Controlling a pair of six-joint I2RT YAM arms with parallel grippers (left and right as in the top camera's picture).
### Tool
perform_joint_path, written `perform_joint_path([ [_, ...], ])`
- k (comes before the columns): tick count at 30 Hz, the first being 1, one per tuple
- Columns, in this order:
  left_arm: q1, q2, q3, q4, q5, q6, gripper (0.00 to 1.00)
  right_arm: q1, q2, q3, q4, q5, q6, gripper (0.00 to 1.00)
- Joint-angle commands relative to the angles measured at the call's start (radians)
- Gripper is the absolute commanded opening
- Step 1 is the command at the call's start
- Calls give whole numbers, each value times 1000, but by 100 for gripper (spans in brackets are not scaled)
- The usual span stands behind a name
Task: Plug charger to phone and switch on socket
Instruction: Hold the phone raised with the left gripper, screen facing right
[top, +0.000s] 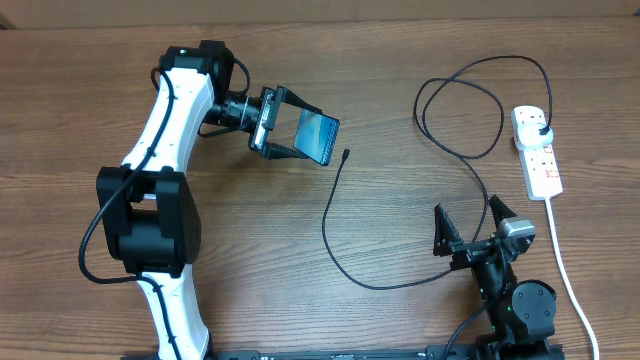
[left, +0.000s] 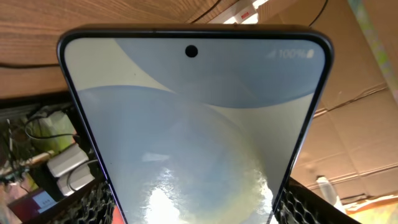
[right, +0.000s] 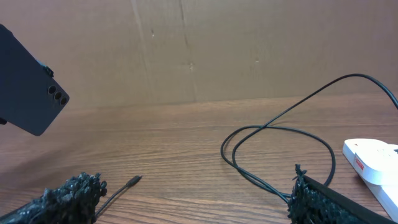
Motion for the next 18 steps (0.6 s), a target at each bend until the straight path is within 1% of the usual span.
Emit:
perform_joint_path([
  [1, -6, -4, 28, -4, 64, -43, 58, 6, -10, -11, 6, 2, 0, 100],
  [9, -7, -4, 28, -4, 64, -43, 56, 6, -10, -11, 6, 2, 0, 100],
  [18, -7, -4, 28, -4, 55, -43, 56, 6, -10, -11, 6, 2, 0, 100],
])
